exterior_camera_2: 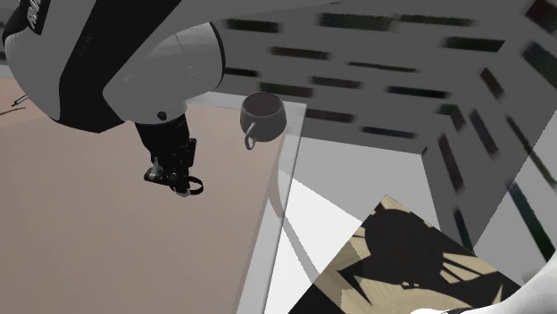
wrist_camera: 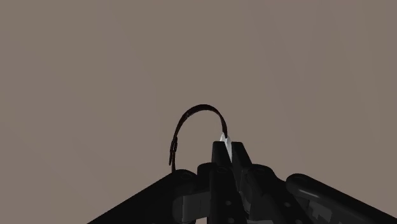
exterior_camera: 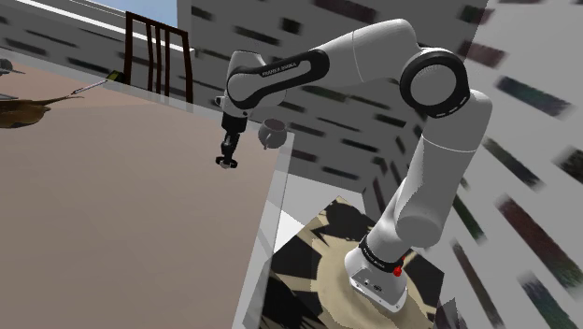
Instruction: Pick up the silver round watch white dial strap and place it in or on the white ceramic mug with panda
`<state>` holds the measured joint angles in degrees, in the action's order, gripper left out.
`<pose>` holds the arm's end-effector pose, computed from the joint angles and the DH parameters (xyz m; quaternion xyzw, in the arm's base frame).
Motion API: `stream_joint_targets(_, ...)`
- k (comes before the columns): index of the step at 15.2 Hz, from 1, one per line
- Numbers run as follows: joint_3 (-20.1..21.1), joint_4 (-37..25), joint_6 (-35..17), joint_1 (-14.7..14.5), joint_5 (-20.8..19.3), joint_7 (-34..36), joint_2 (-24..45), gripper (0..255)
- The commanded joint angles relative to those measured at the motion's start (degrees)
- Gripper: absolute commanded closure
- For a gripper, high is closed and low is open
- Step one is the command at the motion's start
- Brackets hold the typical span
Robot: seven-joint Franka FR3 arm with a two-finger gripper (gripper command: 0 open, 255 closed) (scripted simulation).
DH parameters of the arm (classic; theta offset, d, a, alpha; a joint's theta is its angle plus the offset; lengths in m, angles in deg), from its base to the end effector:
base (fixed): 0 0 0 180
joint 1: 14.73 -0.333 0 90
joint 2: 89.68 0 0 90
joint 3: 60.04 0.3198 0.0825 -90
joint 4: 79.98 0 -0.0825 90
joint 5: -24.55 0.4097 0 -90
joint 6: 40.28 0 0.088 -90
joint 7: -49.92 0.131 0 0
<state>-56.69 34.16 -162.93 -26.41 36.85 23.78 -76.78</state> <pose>0.5831 0.1698 0.3096 -0.9512 -0.2914 0.0289 0.0977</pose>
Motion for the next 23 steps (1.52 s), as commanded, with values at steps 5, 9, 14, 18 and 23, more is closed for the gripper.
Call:
stream_joint_targets(5, 0.0, -0.3, 0.7, 0.0, -0.1, 0.1, -0.4, 255)
stream_joint_targets(9, -0.1, -1.6, 3.4, 0.1, -0.3, 0.7, -1.8, 255)
stream_joint_targets(14, -0.1, -3.5, 6.8, 0.1, -0.6, 1.3, -3.4, 255)
stream_joint_targets(18, -0.2, -5.2, 9.6, 0.2, -0.8, 1.8, -4.5, 255)
stream_joint_targets(23, -0.2, -7.7, 13.1, 0.2, -1.0, 2.4, -5.6, 255)
